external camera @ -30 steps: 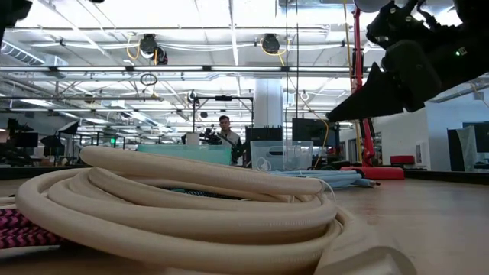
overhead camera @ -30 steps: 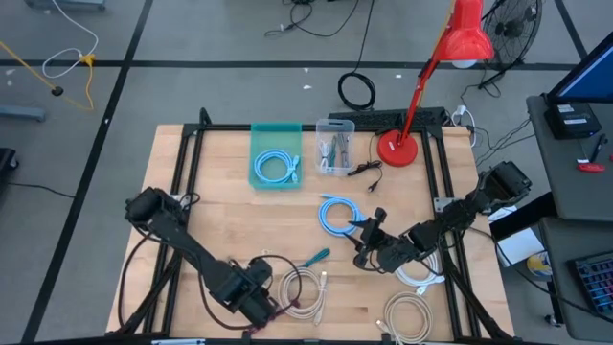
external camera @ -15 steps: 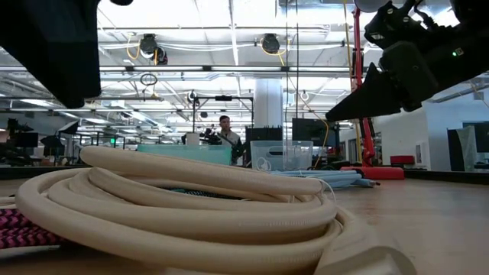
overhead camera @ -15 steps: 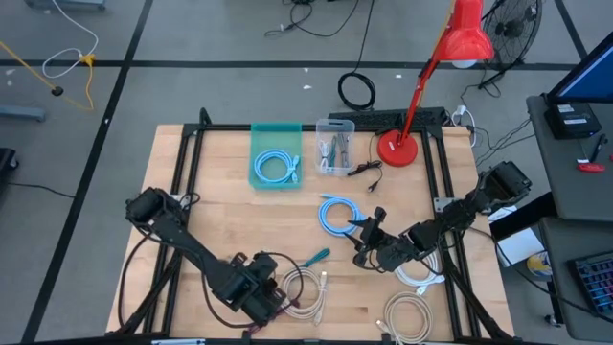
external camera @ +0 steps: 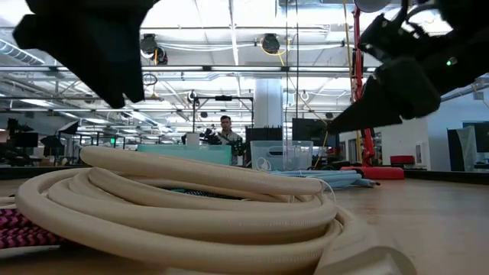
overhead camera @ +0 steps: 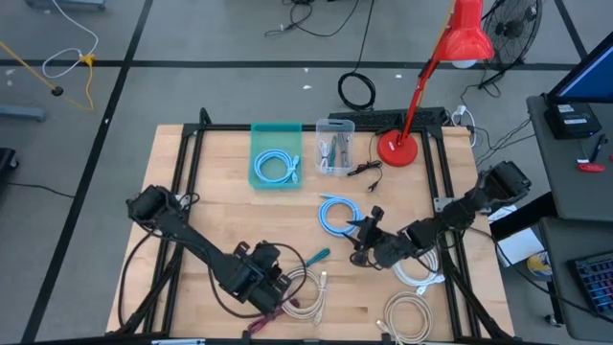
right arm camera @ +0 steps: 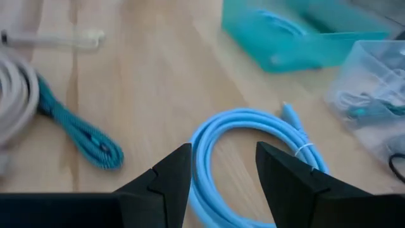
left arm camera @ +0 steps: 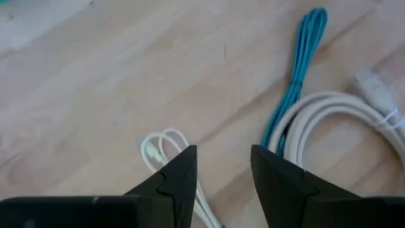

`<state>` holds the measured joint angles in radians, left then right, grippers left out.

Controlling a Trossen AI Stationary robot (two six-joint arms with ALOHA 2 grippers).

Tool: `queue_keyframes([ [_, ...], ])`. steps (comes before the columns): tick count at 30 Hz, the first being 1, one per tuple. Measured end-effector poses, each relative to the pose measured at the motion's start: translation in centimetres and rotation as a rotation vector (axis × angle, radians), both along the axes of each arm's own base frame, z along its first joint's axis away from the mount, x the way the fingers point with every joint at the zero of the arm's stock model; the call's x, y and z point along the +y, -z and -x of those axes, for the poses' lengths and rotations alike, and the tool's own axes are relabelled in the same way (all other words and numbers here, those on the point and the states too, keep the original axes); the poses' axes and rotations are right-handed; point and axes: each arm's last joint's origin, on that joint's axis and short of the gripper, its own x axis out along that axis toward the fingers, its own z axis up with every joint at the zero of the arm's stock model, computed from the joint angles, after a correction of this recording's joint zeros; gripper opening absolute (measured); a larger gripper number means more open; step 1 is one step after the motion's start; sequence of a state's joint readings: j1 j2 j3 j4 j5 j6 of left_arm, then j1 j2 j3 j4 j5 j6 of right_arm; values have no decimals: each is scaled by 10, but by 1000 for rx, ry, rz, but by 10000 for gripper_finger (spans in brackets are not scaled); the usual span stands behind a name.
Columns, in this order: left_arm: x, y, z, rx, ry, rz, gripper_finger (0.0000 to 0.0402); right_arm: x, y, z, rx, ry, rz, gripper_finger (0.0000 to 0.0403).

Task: Pick and place items into bin
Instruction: Put the blue HDMI cable into the green bin

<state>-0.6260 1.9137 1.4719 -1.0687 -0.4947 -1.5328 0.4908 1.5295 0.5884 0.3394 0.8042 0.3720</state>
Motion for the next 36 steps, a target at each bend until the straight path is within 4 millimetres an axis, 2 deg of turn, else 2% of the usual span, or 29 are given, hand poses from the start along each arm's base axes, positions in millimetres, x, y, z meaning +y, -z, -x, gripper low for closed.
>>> queue_keyframes([
  [12, 1, -1, -2, -7, 58, -42, 152, -52, 9, -17, 255, -238, 7, 167],
  [16, -3, -1, 0, 0, 85, -47, 152, -67, 14, -16, 315, -243, -71, 167],
  [30, -15, 4, 12, -44, 115, -115, 152, -68, 7, -10, 379, -368, -76, 167],
  [36, -15, 15, 21, -9, 98, -101, 152, -61, 6, -8, 367, -449, -256, 167],
])
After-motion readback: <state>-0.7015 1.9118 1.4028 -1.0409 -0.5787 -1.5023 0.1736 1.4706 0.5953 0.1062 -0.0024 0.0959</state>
